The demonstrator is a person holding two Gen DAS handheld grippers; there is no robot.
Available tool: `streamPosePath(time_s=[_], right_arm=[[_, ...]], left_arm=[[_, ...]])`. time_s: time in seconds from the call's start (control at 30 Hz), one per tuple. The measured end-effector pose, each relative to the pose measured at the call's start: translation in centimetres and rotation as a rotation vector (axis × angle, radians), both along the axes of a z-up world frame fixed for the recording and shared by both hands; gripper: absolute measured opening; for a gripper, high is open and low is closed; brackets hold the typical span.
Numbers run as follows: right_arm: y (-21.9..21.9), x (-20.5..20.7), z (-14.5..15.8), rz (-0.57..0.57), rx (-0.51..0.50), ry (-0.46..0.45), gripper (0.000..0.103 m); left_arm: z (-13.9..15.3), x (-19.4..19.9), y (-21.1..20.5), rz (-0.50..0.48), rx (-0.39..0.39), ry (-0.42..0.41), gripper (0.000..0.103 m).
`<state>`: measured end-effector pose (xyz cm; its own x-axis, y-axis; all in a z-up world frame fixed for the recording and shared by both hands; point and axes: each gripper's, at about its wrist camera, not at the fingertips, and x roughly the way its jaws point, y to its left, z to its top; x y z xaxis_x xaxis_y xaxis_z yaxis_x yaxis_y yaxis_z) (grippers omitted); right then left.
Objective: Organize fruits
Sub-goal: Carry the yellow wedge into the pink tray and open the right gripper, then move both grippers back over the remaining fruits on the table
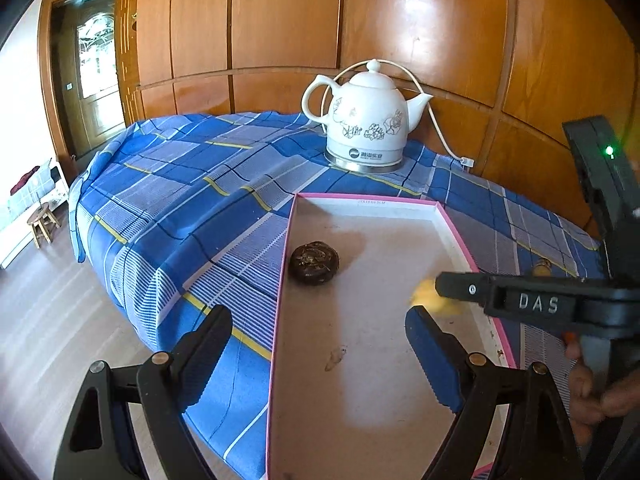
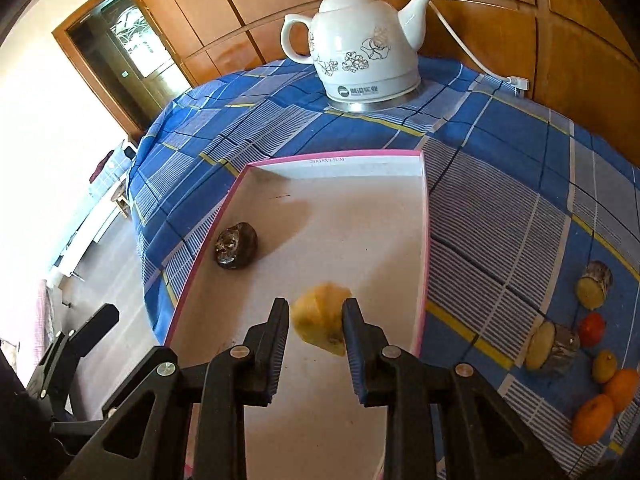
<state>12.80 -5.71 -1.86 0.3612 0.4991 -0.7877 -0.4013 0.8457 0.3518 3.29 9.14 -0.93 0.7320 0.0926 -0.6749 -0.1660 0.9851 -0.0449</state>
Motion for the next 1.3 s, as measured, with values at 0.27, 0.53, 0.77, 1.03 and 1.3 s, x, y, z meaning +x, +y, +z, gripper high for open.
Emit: streamPosePath(time_s=[0.27, 0.53, 0.77, 1.03, 1.3], right_arm=[[-1.3, -1.1, 0.4, -0.010, 0.003, -0.016, 0.028], [-3.3, -2.8, 1.6, -0.018, -0.042, -0.073, 0.028], [-5.7, -4.2, 2.1, -0.019, -0.110, -0.116, 0.029], [-8.8, -5.2, 3.0, -0.042, -0.164, -0.162, 0.029], [-13.0, -5.3, 4.4, -0.099, -0.224, -0.207, 0.033]], left_arm=[[0.4, -0.3, -0.4, -0.008, 0.010, -0.015, 0.089], [1.0, -0.7, -1.2, -0.033, 0.032, -0.041, 0.089], [1.2, -0.9, -2.1, -0.062, 0.049, -0.052, 0.089], [1.2, -1.1, -3.2, -0.102, 0.062, -0.054, 0.089], [1.1, -1.1, -4.7, -0.145, 0.085, -0.044, 0.089]])
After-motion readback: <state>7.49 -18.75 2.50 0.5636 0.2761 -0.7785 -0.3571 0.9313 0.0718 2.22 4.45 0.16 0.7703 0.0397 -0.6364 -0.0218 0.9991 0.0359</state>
